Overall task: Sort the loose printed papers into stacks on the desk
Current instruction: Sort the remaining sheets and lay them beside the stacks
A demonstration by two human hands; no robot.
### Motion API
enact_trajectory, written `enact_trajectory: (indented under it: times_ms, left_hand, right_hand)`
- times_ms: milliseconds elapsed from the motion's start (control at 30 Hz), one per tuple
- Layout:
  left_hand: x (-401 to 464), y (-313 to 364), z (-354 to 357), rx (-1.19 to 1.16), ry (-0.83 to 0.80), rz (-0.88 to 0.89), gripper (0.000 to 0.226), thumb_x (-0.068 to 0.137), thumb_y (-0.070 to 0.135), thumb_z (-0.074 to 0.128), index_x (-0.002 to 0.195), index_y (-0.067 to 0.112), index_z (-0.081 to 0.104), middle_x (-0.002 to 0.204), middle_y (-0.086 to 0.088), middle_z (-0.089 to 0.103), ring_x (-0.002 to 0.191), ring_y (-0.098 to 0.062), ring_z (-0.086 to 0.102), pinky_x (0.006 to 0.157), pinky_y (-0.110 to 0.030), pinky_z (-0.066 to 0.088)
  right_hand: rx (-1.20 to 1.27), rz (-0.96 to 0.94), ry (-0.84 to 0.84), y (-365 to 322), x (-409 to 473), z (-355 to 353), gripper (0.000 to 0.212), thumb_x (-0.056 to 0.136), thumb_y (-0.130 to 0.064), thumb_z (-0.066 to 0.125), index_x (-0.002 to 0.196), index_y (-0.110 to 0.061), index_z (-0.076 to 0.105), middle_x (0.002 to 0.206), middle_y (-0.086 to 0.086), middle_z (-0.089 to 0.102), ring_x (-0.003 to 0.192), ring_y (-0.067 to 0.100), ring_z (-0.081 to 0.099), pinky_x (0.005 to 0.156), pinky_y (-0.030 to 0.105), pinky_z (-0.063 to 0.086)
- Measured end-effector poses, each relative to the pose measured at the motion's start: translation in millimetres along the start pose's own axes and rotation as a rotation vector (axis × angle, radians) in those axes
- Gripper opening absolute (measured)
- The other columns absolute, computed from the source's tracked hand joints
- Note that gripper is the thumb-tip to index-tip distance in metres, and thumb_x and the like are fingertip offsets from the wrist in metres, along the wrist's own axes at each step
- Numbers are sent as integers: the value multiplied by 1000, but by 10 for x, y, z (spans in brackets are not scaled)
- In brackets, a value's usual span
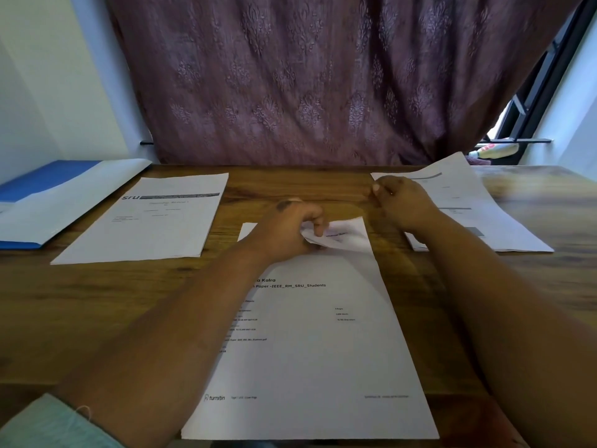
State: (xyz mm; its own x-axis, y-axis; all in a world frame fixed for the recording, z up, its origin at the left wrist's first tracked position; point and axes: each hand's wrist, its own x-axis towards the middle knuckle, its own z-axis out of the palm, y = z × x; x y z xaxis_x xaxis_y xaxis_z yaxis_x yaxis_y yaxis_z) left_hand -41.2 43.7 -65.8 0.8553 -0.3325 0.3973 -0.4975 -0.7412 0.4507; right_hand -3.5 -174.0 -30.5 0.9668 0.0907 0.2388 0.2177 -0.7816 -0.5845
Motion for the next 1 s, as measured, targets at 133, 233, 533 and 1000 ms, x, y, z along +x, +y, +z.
enact_trajectory:
  times_ms: [133, 233, 533, 1000]
  left_hand:
    - [-3, 39, -6, 28, 27, -6, 36, 71, 26, 85, 97, 17, 61, 98, 3, 67, 94, -17, 58, 80, -38, 50]
    - [-17, 66, -27, 24, 30, -12, 38, 72, 26, 85, 101, 18, 61, 102, 5, 67, 94, -14, 56, 79, -35, 50]
    - [-18, 53, -8, 49, 41, -45, 40, 74, 30, 84, 108, 25, 65, 108, 6, 66, 99, -13, 55, 79, -28, 45]
    - [6, 59, -23, -78, -38, 33, 24, 70, 7, 84, 88, 15, 69, 100, 8, 69, 94, -7, 61, 81, -24, 50]
  right_hand:
    - [26, 69, -126, 95, 34, 85, 22, 94, -38, 61, 99, -17, 67, 106, 3, 64, 99, 22, 59, 90, 33, 47]
    - [64, 54, -150, 90, 25, 133, 16, 85, -30, 74, 94, -17, 72, 93, -1, 67, 81, 11, 57, 76, 24, 43]
    - [53, 20, -86, 63, 21, 163, 20, 86, -33, 72, 86, -14, 67, 80, 1, 63, 70, 10, 53, 65, 21, 40]
    - [503, -10, -150, -75, -47, -3, 39, 104, -34, 40, 96, -8, 67, 93, 12, 72, 80, 20, 69, 78, 31, 53]
